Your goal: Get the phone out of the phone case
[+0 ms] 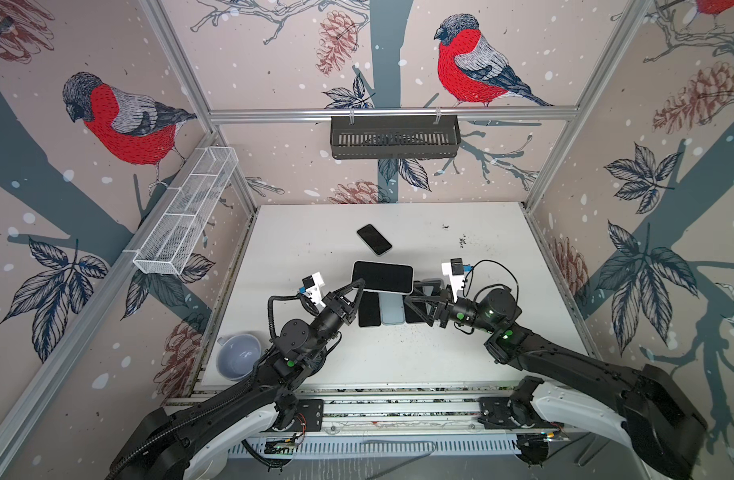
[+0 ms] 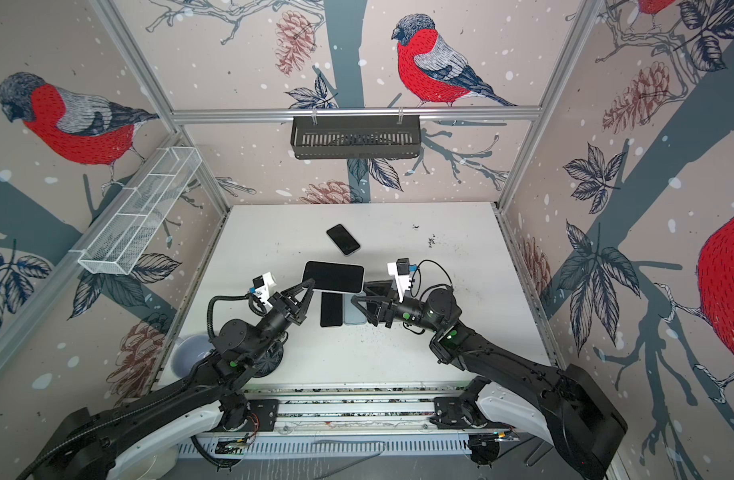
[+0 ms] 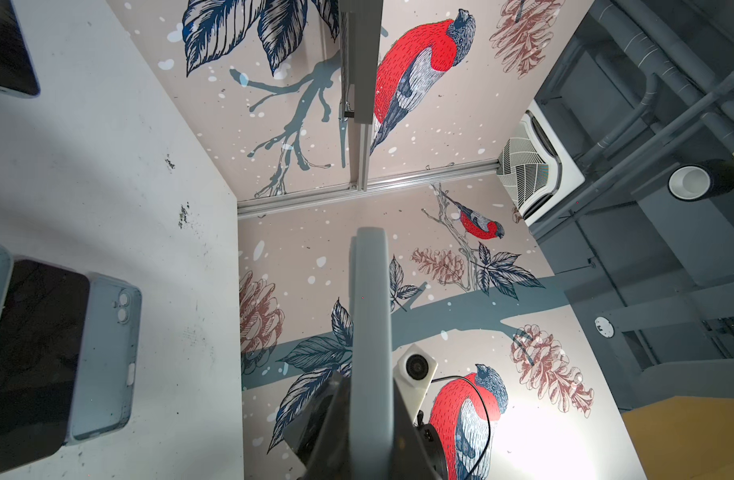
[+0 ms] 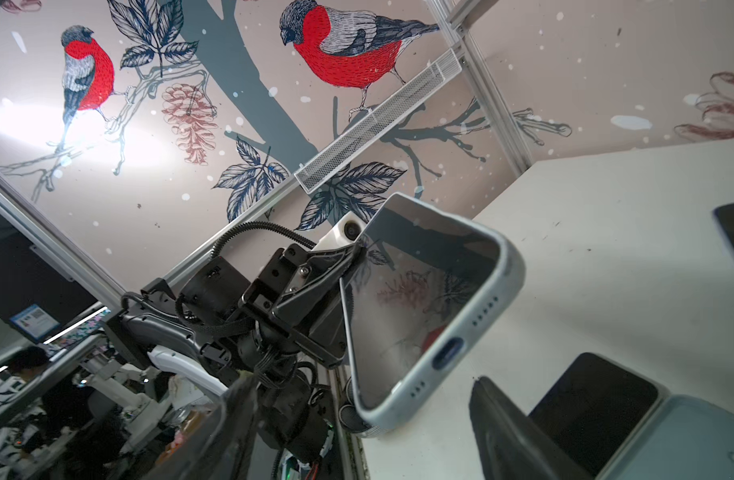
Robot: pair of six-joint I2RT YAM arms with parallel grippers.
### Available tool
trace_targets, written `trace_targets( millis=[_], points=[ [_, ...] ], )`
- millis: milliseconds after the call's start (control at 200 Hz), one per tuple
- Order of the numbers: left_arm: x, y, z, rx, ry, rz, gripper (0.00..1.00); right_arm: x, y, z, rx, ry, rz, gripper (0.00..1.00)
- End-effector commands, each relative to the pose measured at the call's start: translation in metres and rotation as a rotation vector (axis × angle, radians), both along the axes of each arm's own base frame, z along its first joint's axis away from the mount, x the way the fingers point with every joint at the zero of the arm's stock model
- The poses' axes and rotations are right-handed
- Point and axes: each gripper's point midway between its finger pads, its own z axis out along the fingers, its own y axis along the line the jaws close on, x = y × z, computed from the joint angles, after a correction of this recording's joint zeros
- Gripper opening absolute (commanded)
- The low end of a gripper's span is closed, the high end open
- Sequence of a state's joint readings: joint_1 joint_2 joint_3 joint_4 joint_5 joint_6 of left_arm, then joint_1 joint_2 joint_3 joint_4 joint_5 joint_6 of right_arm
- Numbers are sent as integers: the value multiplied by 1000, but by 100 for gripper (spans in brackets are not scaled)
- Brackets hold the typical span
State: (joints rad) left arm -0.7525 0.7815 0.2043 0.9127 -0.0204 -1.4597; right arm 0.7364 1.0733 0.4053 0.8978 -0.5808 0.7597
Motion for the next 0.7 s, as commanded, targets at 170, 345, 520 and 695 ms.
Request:
trace_targets(
  millis=[170, 345, 520, 695],
  points=[
    [-10, 7, 28, -96, -92, -14, 0, -5, -1, 15, 107, 37, 59, 58],
    [-11, 8, 28, -100, -91, -14, 0, -3, 1, 13, 119, 57, 79, 32],
    [-11, 8, 27, -103, -92, -17, 0, -4, 0, 12, 124, 48, 86, 11],
    [-11, 6, 30, -94, -86, -24, 0, -8, -2, -8, 73, 14, 97, 7]
  ],
)
